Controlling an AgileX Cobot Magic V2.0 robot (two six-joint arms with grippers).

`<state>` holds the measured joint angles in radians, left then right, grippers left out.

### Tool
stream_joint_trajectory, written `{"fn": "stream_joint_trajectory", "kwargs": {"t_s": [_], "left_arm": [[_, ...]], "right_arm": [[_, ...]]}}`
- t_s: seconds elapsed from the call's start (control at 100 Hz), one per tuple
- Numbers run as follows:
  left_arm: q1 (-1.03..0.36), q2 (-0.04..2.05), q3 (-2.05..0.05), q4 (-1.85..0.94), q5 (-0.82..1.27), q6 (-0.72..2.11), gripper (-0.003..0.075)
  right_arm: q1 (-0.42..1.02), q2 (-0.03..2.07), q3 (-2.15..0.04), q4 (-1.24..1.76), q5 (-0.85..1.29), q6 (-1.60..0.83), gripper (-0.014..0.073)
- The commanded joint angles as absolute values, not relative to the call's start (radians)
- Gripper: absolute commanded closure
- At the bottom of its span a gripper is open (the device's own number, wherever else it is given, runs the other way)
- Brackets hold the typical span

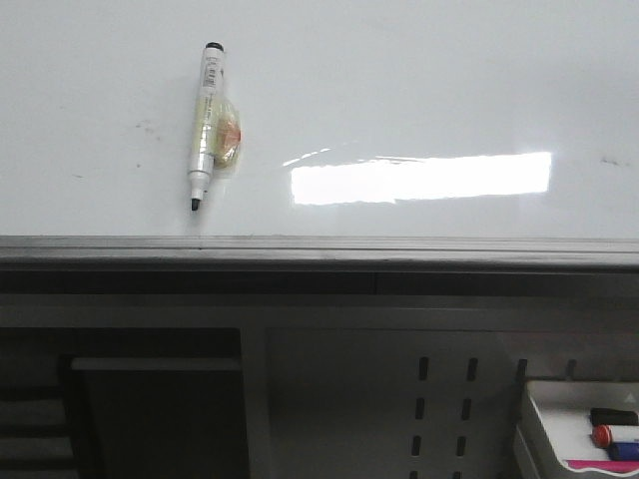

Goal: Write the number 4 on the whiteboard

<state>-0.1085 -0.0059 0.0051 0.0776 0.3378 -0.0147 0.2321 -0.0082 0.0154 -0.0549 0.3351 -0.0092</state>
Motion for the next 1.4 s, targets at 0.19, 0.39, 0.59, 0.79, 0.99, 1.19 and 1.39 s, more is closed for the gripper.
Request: {"fn": "stream_joint_trajectory", "kwargs": {"t_s": [0.19, 0.39, 0.59, 0.79, 0.99, 1.19, 1.39], "left_arm": [[-0.106, -0.032, 0.039, 0.071, 0.284, -0.025, 0.0741], [-0.106, -0.032, 0.039, 0.071, 0.284, -0.025, 0.0741], [-0.106, -0.032, 0.039, 0.071, 0.284, -0.025, 0.0741], [-0.106, -0.032, 0.039, 0.071, 0.284, -0.025, 0.0741], [-0.106, -0.032, 0.039, 0.071, 0.284, -0.025, 0.0741], [-0.106, -0.032, 0.039, 0.071, 0.25, -0.025, 0.0741], [-0.106, -0.032, 0.039, -0.091, 0.111, -0.025, 0.0741]], "right_arm": [[0.232, -0.024, 0.035, -0.069, 0.309, -0.02, 0.0638], [0.232, -0.024, 0.035, -0.069, 0.309, -0.02, 0.0638], [0.232, -0.024, 0.035, -0.069, 0.309, -0.02, 0.0638], [0.232, -0.024, 0.035, -0.069, 0.309, -0.02, 0.0638], [0.232, -0.024, 0.035, -0.069, 0.253, -0.02, 0.0638], [0.232, -0.024, 0.035, 0.195, 0.02, -0.02, 0.0638], [0.232, -0.024, 0.035, 0.328, 0.049, -0.02, 0.0638]]}}
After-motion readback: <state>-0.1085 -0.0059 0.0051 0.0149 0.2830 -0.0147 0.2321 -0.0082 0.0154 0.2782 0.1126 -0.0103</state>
